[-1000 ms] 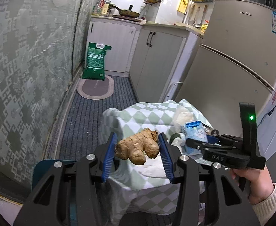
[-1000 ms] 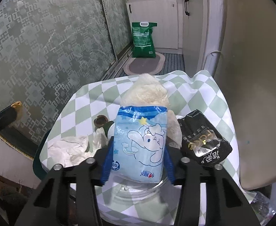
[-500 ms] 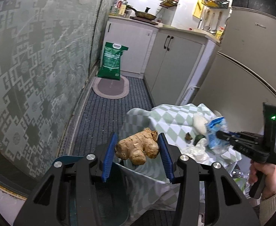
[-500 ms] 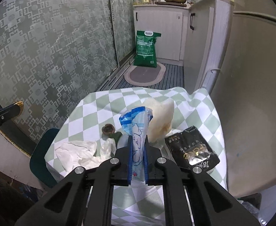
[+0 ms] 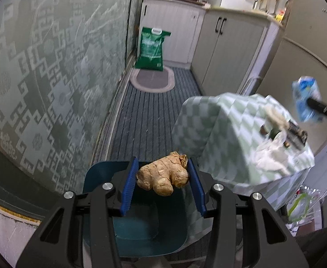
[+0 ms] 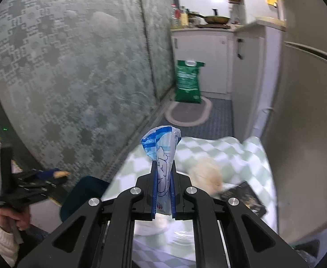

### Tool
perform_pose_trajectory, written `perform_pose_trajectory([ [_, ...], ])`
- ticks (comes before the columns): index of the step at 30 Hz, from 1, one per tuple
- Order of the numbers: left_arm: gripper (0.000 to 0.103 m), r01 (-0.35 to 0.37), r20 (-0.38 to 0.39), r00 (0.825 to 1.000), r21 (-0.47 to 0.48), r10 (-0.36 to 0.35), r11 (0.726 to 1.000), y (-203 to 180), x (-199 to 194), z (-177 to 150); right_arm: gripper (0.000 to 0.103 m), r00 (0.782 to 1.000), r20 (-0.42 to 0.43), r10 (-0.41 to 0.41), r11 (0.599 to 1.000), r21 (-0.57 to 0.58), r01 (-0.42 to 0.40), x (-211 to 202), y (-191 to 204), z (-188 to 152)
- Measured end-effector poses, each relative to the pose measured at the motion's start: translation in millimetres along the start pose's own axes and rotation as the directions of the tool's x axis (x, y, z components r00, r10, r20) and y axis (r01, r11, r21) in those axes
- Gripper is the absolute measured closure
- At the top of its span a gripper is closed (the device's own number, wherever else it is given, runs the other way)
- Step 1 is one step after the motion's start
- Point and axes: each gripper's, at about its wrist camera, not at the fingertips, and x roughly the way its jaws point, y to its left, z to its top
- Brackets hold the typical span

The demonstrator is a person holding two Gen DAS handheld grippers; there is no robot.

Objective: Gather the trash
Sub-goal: 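Carry the ginger and blue bag to the teal bin and release both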

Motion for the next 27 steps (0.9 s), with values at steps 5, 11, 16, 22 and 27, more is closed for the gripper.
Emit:
perform_pose_trajectory([
  [5,0.055,-0.023,-0.077,0.997,0.012,0.024,1.0,10,15,-10,0.094,0.998,-0.009,0.067,0.997,-0.044,-0.067,7,31,6],
  [11,0.055,-0.048,-0.172,0.984,0.028,0.052,0.998,23,37,-24,0.094,0.985,-0.049,0.164,0.981,-0.098,-0.168,19,75,4],
  [16,0.055,-0.08,-0.233,0.969,0.024,0.083,0.997,42,52,-36,0.094,0.97,-0.101,0.22,0.966,-0.114,-0.231,37,105,1],
  [22,0.055,-0.091,-0.319,0.943,0.037,0.098,0.995,55,69,-50,0.094,0.95,-0.2,0.24,0.957,-0.118,-0.266,67,130,-11],
  [27,0.053,-0.109,-0.343,0.932,0.046,0.118,0.993,64,76,-56,0.094,0.932,-0.278,0.23,0.956,-0.112,-0.27,91,143,-21],
])
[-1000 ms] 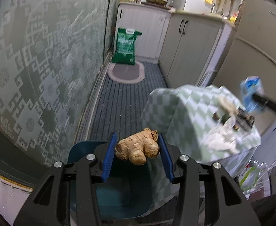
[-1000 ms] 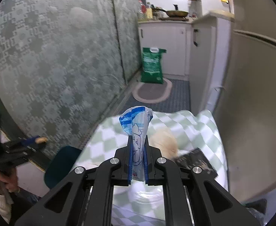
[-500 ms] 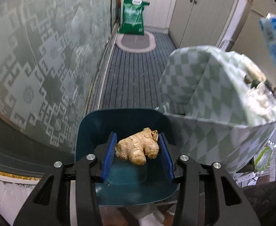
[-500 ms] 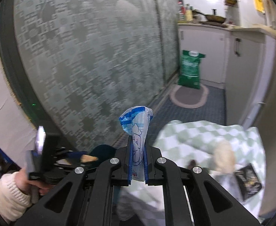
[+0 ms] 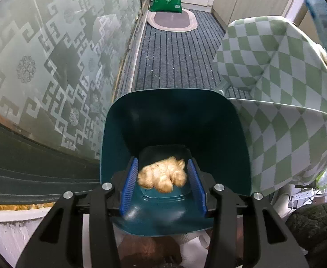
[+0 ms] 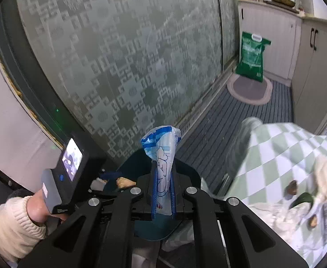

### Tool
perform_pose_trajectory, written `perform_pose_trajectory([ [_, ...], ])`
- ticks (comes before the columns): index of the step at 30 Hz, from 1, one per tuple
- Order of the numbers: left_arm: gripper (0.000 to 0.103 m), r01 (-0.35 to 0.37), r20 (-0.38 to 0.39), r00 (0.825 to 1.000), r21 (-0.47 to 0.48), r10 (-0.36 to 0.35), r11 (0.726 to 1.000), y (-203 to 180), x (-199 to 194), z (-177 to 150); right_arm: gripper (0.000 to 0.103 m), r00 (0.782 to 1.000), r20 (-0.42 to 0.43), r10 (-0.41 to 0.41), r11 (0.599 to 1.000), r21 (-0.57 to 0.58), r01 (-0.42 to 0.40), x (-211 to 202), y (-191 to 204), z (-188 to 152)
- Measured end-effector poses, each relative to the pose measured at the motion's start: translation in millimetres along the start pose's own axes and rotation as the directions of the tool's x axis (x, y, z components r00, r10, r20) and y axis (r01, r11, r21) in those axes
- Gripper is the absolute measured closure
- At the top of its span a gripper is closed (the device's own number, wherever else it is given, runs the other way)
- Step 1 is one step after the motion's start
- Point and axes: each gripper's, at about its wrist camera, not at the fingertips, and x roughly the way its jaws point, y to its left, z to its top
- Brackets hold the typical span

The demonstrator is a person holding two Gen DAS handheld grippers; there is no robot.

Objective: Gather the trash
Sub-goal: 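Carry the ginger and blue bag to the teal bin and release both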

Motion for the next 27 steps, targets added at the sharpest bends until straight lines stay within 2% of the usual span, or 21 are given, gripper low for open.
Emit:
perform_pose_trajectory([
  [2,0.047,-0.003,0.008,1.0,0.001,0.003,1.0,3,0,0,0.094,0.999,-0.038,0.003,1.0,0.009,-0.003,13,2,-3],
  [5,0.047,-0.012,0.025,1.0,-0.009,0.012,1.0,8,-1,1,0.094,0.996,-0.086,0.004,1.0,0.01,-0.003,31,7,-8],
  [10,0.055,-0.005,0.123,0.992,-0.025,0.008,1.0,13,-22,6,0.094,0.991,-0.134,0.004,1.0,-0.002,-0.005,50,15,-14],
  [12,0.055,-0.006,0.165,0.986,-0.033,0.011,0.999,12,-32,7,0.094,0.989,-0.15,0.001,1.0,-0.008,-0.002,57,18,-16],
  [18,0.064,0.006,0.309,0.951,-0.065,0.014,0.998,15,-66,13,0.094,0.982,-0.189,0.0,1.0,-0.02,-0.004,75,24,-24],
  [27,0.072,0.056,0.454,0.891,-0.1,-0.004,0.993,18,-104,17,0.093,0.973,-0.227,0.041,0.999,-0.019,-0.046,97,33,-37],
])
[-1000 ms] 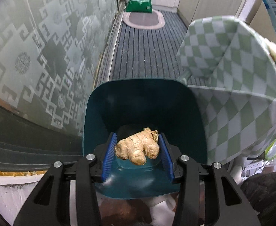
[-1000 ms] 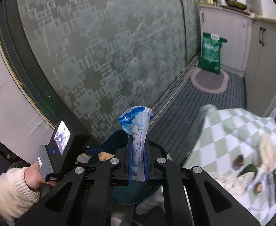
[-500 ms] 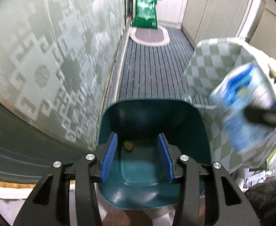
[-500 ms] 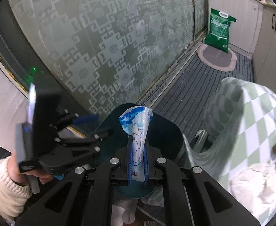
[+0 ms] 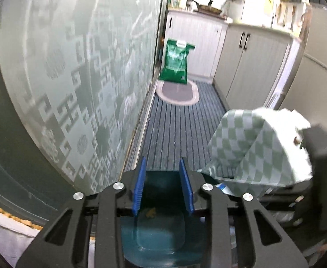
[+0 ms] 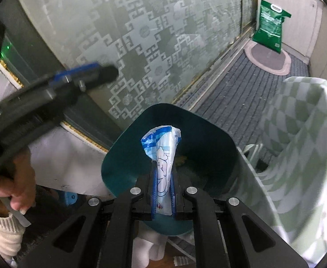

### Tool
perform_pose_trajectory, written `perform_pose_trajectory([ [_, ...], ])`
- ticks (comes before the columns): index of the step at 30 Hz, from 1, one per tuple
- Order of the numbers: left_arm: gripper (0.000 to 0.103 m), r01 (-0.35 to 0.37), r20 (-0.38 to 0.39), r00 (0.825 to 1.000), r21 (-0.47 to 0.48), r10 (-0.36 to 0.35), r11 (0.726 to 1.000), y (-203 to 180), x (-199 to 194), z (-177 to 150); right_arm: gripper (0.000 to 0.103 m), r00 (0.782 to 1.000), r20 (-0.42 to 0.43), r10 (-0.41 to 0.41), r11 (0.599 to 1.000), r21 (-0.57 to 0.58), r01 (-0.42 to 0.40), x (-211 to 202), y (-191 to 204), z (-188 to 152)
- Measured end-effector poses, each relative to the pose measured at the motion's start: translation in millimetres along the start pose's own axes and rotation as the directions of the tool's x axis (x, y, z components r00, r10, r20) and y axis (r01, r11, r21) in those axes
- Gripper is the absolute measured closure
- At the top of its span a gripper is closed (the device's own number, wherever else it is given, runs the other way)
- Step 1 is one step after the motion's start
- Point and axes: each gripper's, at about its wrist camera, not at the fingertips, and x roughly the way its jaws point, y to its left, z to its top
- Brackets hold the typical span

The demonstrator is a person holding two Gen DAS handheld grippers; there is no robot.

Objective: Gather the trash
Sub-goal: 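Carry the ginger and blue bag to the teal bin and release both, then move both grippers back over the table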

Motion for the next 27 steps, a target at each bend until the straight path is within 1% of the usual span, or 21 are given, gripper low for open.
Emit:
perform_pose_trajectory([
  [4,0.072,0.033,0.066,0.997,-0.015,-0.032,0.999,-4,-17,8,0.093,0.999,-0.038,0.003,1.0,-0.007,-0.004,18,5,-5],
  [7,0.072,0.056,0.114,0.992,-0.013,-0.054,0.998,-11,-30,14,0.087,0.997,-0.077,0.005,1.0,-0.031,-0.007,34,11,-11],
  [8,0.072,0.063,0.127,0.99,-0.011,-0.061,0.998,-13,-35,16,0.083,0.996,-0.088,0.001,0.999,-0.045,-0.005,38,14,-13],
  [10,0.072,0.086,0.143,0.986,0.002,-0.086,0.996,-21,-42,20,0.081,0.995,-0.103,-0.01,0.998,-0.064,0.003,44,18,-18],
  [11,0.072,0.1,0.168,0.981,0.003,-0.1,0.995,-25,-48,22,0.08,0.994,-0.109,-0.007,0.998,-0.067,0.0,46,19,-20],
  [13,0.072,0.121,0.197,0.973,0.011,-0.121,0.993,-31,-60,25,0.071,0.995,-0.101,-0.003,0.998,-0.067,-0.004,46,19,-21],
  [15,0.072,0.14,0.228,0.964,0.016,-0.139,0.99,-36,-71,27,0.054,0.997,-0.076,0.002,0.998,-0.063,-0.007,42,19,-19],
  [16,0.072,0.153,0.233,0.96,0.024,-0.154,0.988,-40,-77,29,0.052,0.998,-0.061,0.01,0.998,-0.062,-0.013,40,18,-17],
  [19,0.072,0.183,0.263,0.948,0.016,-0.181,0.983,-45,-93,34,0.051,1.0,-0.017,0.021,0.998,-0.053,-0.022,31,17,-12],
  [22,0.071,0.204,0.3,0.933,0.015,-0.199,0.979,-51,-107,39,0.051,0.998,0.06,0.025,0.999,-0.043,-0.022,12,14,-3],
  [25,0.068,0.216,0.328,0.921,0.019,-0.21,0.976,-57,-118,42,0.051,0.988,0.154,0.028,0.999,-0.022,-0.025,-17,6,4],
  [27,0.066,0.223,0.336,0.916,0.024,-0.218,0.975,-61,-120,43,0.049,0.976,0.214,0.025,1.0,-0.008,-0.024,-39,-2,6],
])
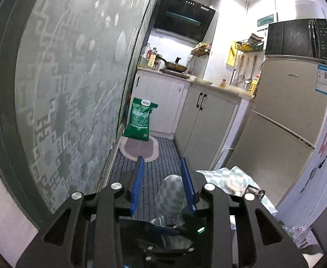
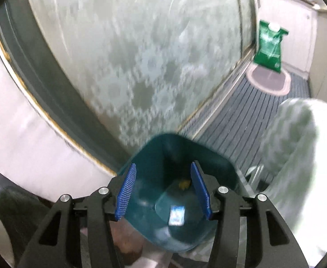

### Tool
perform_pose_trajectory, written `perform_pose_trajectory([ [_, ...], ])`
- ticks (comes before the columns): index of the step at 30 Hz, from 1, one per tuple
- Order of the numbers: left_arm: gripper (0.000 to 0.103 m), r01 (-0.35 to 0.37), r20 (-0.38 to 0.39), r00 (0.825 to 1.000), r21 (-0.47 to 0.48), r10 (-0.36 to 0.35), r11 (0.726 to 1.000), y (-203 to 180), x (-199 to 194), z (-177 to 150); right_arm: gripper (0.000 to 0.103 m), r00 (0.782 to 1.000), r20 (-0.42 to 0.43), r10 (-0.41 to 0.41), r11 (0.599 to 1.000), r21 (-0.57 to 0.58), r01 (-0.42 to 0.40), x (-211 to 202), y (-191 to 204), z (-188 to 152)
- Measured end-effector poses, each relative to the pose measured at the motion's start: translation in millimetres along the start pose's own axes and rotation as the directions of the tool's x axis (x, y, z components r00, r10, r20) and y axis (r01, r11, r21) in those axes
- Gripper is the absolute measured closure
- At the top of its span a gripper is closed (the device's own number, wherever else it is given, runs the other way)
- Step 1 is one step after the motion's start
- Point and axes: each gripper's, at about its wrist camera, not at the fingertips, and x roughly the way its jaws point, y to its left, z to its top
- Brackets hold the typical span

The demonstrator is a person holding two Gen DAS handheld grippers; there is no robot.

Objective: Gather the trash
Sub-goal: 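Move both grippers back over the table, then grasp the white tissue with the left gripper while the right gripper approaches the clear container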

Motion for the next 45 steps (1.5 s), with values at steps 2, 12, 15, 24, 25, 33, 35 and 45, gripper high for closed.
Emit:
perform_pose_trajectory([
  [2,0.063,0.006,-0.001,1.0,0.005,-0.006,1.0,-4,1,0,0.046,0.999,0.049,-0.011,1.0,0.015,0.01,-20,-7,4],
  [12,0.048,0.032,-0.05,0.998,0.037,-0.03,0.999,-43,29,-8,0.045,0.971,0.194,-0.142,0.985,0.122,0.12,-113,-70,-4],
  [15,0.043,0.039,-0.082,0.996,0.066,-0.034,0.997,-60,40,-17,0.045,0.959,0.22,-0.177,0.977,0.156,0.145,-139,-88,-12],
  [24,0.031,0.05,-0.178,0.984,0.146,-0.023,0.988,-100,76,-47,0.042,0.926,0.265,-0.269,0.944,0.261,0.2,-200,-138,-45],
  [25,0.031,0.053,-0.198,0.98,0.158,-0.021,0.986,-105,82,-51,0.042,0.924,0.265,-0.274,0.942,0.269,0.202,-202,-141,-47],
  [33,0.027,0.087,-0.326,0.945,0.257,0.002,0.962,-145,118,-90,0.042,0.918,0.253,-0.305,0.92,0.328,0.215,-226,-167,-76],
  [35,0.027,0.087,-0.34,0.94,0.274,0.012,0.958,-151,124,-95,0.042,0.918,0.25,-0.307,0.916,0.338,0.214,-229,-172,-81],
  [45,0.043,0.085,-0.424,0.905,0.259,0.034,0.962,-160,165,-116,0.042,0.925,0.237,-0.298,0.911,0.36,0.201,-240,-183,-100],
])
